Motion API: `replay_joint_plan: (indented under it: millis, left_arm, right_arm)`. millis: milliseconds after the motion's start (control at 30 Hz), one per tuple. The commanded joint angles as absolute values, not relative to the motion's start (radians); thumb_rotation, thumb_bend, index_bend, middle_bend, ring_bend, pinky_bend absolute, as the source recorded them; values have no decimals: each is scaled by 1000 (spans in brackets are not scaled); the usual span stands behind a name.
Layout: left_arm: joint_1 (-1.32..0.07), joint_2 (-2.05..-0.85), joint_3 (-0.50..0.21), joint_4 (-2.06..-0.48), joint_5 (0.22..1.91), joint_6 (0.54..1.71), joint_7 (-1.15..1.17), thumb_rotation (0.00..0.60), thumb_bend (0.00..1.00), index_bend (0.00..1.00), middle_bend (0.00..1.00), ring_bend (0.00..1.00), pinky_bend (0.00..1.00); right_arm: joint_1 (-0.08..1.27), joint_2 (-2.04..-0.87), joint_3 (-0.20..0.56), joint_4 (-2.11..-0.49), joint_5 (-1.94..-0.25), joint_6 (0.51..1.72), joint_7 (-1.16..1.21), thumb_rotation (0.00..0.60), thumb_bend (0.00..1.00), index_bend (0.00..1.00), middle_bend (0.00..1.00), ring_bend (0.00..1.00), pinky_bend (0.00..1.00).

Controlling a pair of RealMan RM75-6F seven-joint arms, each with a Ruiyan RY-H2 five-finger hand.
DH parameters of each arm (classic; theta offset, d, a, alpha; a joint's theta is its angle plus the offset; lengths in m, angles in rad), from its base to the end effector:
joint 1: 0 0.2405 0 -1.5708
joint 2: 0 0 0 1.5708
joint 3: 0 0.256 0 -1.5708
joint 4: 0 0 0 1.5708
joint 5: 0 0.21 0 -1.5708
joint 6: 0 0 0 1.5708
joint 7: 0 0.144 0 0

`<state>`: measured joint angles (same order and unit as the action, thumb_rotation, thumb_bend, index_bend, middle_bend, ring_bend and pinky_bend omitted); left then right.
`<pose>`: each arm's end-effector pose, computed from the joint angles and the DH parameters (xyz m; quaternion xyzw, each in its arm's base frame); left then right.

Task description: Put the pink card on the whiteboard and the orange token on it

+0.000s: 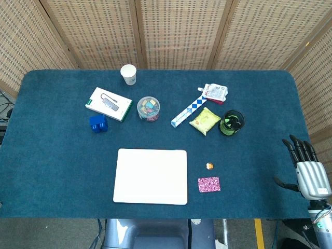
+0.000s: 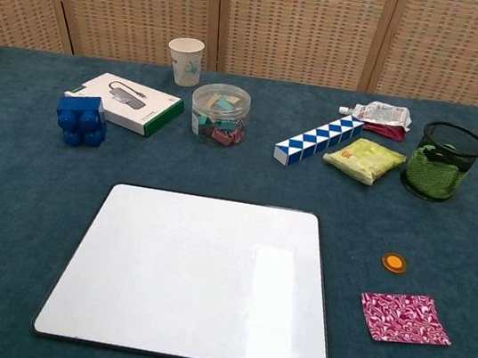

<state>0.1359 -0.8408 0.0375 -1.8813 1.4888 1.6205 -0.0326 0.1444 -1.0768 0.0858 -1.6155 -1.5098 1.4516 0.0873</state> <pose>-0.3034 0.0956 0.2269 -0.5274 -0.4432 -0.3369 0.6418 -0.2990 -0.2069 0.1726 0.5978 -0.3814 0.4248 0.5628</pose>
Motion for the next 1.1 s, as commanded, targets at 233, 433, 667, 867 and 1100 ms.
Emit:
replay_joint_plan:
  millis: [233, 433, 667, 867, 1100]
  left_arm:
    - [134, -843, 41, -1882, 1488, 1612, -20, 600, 0, 0, 0, 0, 0]
    - [127, -844, 36, -1886, 1479, 1600, -12, 600, 0, 0, 0, 0, 0]
    - [114, -847, 28, -1894, 1445, 1571, 10, 600, 0, 0, 0, 0, 0]
    - [103, -855, 23, -1892, 1415, 1545, 26, 600, 0, 0, 0, 0, 0]
    - [95, -856, 20, -1886, 1399, 1526, 20, 600, 0, 0, 0, 0, 0]
  right_arm:
    - [148, -1074, 73, -1616, -1527, 1438, 96, 600, 0, 0, 0, 0, 0]
    - [198, -1076, 38, -1605, -1613, 1369, 119, 600, 0, 2, 0, 0, 0]
    - [340, -1147, 2, -1578, -1743, 1191, 81, 600, 0, 135, 0, 0, 0]
    - [416, -1266, 11, -1552, -1713, 1043, -117, 600, 0, 242, 0, 0, 0]
    - [452, -1310, 25, -1596, -1598, 933, -211, 600, 0, 262, 0, 0, 0]
